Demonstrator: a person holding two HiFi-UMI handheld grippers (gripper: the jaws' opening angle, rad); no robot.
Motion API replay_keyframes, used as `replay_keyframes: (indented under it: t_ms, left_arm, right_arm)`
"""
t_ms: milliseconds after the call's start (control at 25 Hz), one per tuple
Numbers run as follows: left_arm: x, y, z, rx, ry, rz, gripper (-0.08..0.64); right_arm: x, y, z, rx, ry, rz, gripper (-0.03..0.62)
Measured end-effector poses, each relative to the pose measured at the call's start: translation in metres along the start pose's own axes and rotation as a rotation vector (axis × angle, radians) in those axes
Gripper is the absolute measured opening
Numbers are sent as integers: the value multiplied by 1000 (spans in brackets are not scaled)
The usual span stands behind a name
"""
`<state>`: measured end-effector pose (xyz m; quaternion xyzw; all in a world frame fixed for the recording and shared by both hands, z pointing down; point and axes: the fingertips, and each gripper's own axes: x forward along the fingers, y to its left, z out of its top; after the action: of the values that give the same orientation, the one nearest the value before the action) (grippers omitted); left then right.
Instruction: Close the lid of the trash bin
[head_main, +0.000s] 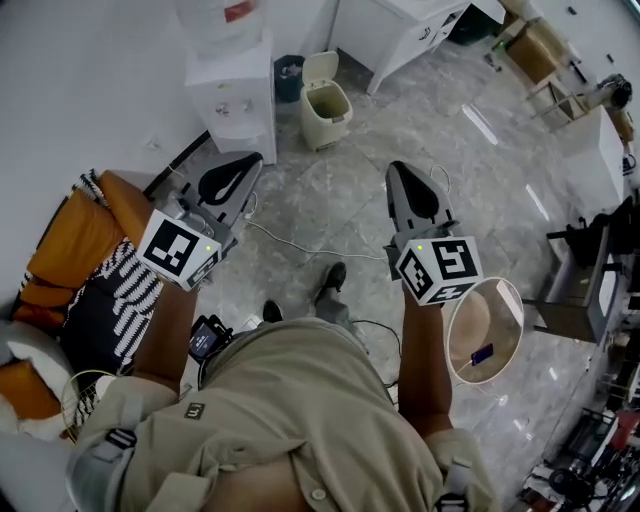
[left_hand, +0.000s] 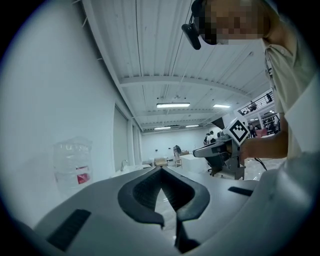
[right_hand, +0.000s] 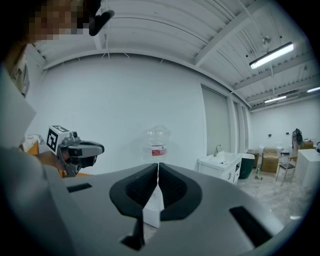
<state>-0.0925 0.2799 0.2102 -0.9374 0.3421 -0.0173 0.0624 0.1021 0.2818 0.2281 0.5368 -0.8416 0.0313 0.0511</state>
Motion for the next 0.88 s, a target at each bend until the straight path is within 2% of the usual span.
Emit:
replay_keyframes:
  t_ms: [400,880]
  left_arm:
    - [102,21,-8,-12,50,91,15]
    - [182,35,-17,-23,95,199,15]
  right_arm:
    - [79,-100,0,36,17,107,26]
    - [137,-178,0,56,25,225,26]
